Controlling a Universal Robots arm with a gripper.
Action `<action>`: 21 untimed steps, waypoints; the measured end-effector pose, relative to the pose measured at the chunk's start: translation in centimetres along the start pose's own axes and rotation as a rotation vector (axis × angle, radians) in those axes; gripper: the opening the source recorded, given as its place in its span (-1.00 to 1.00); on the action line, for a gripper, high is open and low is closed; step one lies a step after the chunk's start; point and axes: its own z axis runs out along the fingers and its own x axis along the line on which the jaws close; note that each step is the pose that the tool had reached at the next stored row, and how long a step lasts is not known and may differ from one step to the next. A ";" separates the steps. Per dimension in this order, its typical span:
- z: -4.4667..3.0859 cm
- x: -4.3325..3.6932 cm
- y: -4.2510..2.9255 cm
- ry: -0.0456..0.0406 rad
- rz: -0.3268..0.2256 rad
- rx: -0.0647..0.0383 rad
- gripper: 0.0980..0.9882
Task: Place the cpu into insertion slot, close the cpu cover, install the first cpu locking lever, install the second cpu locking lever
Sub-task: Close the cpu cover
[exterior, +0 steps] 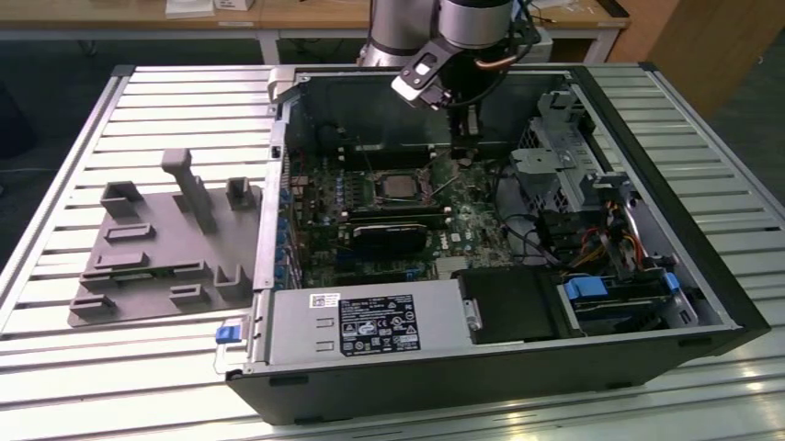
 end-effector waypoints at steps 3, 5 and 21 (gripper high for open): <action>0.07 0.04 0.94 -0.0001 0.000 0.001 -0.99; 0.13 0.07 1.43 -0.0001 0.000 0.002 -0.99; 1.75 0.15 2.41 0.0131 0.000 0.050 -0.99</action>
